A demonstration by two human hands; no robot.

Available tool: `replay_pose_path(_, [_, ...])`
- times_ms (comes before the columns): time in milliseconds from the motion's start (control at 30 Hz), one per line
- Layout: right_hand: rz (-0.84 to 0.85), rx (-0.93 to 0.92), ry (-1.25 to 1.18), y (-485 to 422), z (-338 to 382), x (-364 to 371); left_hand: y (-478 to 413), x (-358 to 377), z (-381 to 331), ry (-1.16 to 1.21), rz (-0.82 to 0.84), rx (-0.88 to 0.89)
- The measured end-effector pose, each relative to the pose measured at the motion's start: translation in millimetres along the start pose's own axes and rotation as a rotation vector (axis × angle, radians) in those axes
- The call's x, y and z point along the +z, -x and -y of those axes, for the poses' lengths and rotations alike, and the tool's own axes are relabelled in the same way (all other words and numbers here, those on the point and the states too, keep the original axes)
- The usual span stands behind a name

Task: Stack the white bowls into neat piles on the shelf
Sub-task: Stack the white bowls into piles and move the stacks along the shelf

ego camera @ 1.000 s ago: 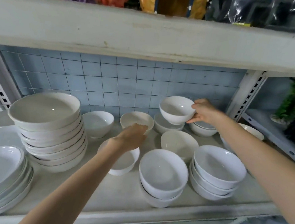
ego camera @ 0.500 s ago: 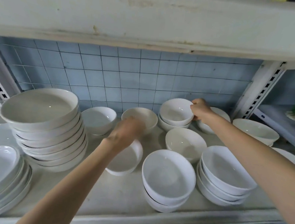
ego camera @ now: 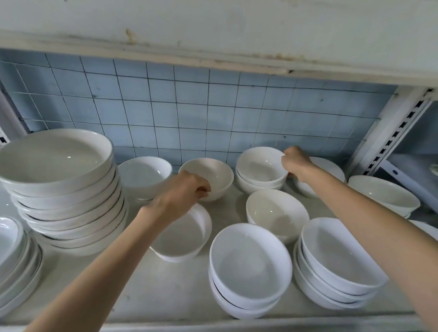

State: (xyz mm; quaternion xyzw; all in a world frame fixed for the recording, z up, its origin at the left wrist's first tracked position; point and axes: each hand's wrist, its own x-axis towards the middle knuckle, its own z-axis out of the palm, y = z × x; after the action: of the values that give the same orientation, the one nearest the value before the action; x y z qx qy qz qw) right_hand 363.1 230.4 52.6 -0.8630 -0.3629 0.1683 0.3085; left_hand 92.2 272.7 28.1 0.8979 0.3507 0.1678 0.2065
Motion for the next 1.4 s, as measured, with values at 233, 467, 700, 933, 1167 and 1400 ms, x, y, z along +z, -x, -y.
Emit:
replay_pose_path(233, [0.134, 0.032, 0.098, 3, 3, 1, 3, -5, 1, -0.003, -0.045, -0.006])
replay_pose_path(467, [0.148, -0.014, 0.094, 3, -2, 0, 1, -5, -4, -0.024, -0.073, 0.017])
replay_pose_path(700, [0.183, -0.012, 0.091, 1, -10, -4, -17, 3, -35, 0.044, -0.130, 0.205])
replay_pose_path(933, [0.411, 0.055, -0.132, 28, -9, -38, -23, 19, -50, 0.289, 0.262, -0.003])
replay_pose_path(1167, [0.595, 0.081, 0.041, 67, -35, -49, -18, 29, -60, 0.672, 0.431, -0.220])
replay_pose_path(1400, [0.674, 0.049, -0.087, 68, -55, -44, -12, 29, -67, 0.734, 0.537, -0.184])
